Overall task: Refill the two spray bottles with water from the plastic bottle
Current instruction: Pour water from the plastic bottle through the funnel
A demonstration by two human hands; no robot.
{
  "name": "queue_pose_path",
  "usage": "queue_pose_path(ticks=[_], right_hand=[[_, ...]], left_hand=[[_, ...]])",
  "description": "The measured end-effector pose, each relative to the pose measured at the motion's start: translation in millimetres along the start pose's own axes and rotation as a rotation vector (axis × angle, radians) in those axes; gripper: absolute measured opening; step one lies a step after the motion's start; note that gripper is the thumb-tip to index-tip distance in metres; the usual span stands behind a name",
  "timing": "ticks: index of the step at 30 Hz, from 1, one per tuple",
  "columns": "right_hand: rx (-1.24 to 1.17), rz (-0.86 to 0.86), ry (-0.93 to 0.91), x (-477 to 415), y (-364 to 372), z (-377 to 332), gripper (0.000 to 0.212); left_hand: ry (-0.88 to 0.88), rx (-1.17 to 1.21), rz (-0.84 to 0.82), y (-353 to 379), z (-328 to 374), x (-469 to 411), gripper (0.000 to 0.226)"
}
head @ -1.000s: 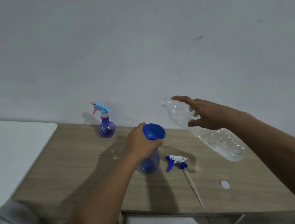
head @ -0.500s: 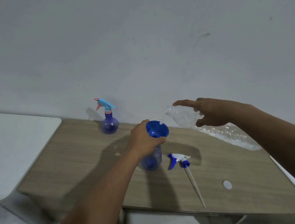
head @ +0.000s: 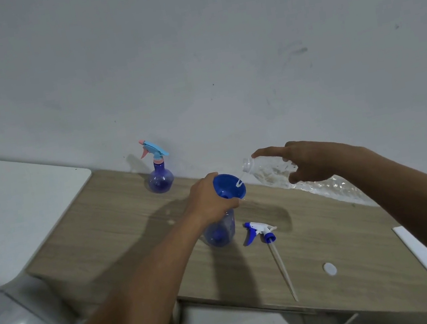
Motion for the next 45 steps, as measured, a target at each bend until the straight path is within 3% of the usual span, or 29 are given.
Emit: queue_pose_path(ticks=[18,24,45], right_hand=[[0.048,-0.087,0.013,4,0,-10,0.094],[0.052,-0.097,-0.018,9,-8,-23,0.079],[0.082,-0.068,-0.019,4,-13,-13,0.087]], left_hand=[[0.018,-0.015,-0.003,-2,6,3,0.070],[0.024,-0.007,-0.001,-3,5,4,0.065],[0.026,-0.018,-0.017,1,3,1,0.067]])
Point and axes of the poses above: each hand's wrist, its own x-axis away from the middle knuckle, its own y-axis out of the palm, z = x × y, the point moved 10 cm from there along -x, towards the middle knuckle, and after that the axes turned 8 degrees about z, right-handed, at the moved point
